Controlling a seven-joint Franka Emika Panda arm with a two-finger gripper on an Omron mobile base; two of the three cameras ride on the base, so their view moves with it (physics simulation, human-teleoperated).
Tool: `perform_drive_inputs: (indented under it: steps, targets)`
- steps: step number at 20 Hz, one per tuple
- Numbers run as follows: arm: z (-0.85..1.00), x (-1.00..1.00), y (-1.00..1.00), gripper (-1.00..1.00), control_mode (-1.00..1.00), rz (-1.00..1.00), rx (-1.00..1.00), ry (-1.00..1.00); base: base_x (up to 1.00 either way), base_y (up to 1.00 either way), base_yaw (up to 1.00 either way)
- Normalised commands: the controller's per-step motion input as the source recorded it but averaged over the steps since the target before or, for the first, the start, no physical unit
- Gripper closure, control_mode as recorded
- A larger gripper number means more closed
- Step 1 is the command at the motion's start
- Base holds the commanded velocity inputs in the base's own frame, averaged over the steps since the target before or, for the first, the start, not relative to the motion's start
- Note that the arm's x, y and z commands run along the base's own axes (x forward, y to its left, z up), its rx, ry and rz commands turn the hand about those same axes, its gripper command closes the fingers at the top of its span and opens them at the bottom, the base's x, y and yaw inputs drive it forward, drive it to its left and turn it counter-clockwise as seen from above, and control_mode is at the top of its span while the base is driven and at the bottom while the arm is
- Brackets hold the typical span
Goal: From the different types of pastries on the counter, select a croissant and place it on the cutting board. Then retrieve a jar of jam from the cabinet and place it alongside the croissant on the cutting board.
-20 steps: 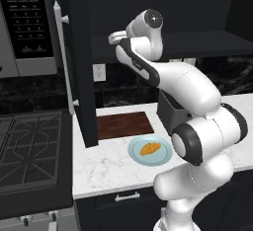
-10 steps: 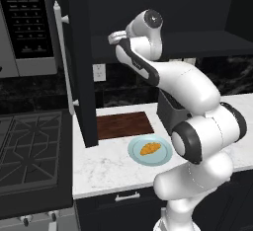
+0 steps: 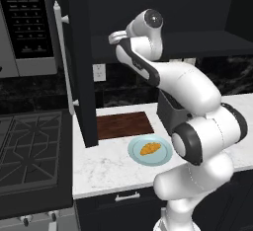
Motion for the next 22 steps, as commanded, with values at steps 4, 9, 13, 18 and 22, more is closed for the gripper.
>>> perform_drive_inputs:
  steps: [4,9,13,18,22]
  targets:
    - [0.24,-0.49,-0.06,1.00,-1.00,0.00,0.00,0.00,0.00,0.00,0.00]
    - [0.16,-0.43,-0.16,1.00,-1.00,0.00,0.00,-0.02,0.00,0.00,0.00]
    - [0.09,-0.58,-0.17,1.00,-1.00,0.00,0.00,-0.06,0.00,0.00,0.00]
    - [0.07,-0.97,-0.13,1.00,-1.00,0.00,0.00,-0.05,0.00,0.00,0.00]
    - [0.00,-0.93,-0.19,1.00,-1.00,0.00,-0.01,0.00,0.00,0.00,0.00]
